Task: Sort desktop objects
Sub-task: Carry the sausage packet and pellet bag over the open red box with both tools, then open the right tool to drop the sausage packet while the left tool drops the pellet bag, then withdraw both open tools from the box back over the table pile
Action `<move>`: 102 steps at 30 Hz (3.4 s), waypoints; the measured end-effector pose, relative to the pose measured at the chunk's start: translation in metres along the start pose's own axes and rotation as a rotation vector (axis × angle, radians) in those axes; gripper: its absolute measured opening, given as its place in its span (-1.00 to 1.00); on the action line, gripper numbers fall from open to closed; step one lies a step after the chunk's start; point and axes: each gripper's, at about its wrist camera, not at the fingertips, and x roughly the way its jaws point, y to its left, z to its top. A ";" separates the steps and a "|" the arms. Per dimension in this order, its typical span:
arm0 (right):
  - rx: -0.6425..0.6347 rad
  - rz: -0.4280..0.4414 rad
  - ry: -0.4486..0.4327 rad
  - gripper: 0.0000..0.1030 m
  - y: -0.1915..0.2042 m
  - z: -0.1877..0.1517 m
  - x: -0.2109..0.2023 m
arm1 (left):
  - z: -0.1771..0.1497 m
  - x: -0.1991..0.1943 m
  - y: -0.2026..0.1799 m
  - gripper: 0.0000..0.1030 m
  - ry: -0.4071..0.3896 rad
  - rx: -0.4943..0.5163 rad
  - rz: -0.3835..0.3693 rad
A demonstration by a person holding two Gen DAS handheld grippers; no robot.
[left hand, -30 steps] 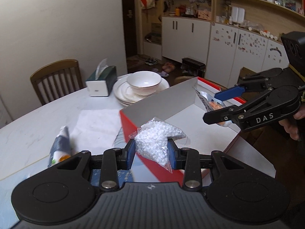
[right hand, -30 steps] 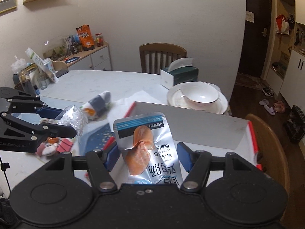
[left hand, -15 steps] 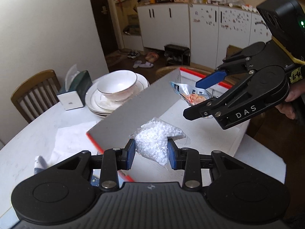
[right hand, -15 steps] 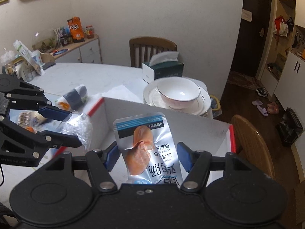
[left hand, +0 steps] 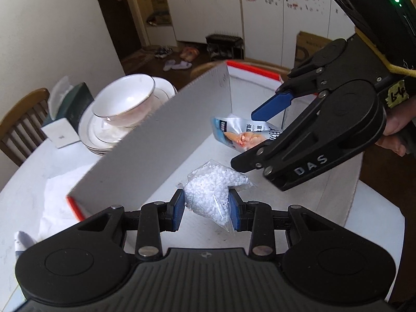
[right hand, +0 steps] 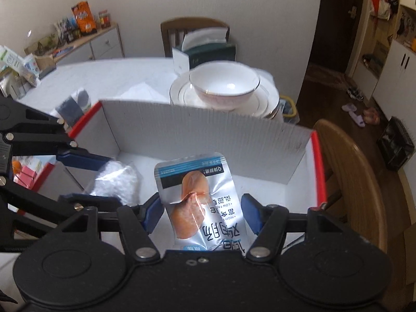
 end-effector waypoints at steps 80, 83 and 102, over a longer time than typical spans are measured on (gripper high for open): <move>0.109 0.031 -0.164 0.73 0.013 -0.016 -0.053 | -0.025 -0.062 0.013 0.39 -0.105 -0.304 -0.041; 0.136 0.018 -0.219 0.73 0.020 -0.022 -0.063 | -0.031 -0.071 0.018 0.40 -0.128 -0.328 -0.031; 0.199 0.050 -0.339 0.93 0.113 -0.027 -0.097 | -0.102 -0.146 0.054 0.41 -0.266 -0.375 0.029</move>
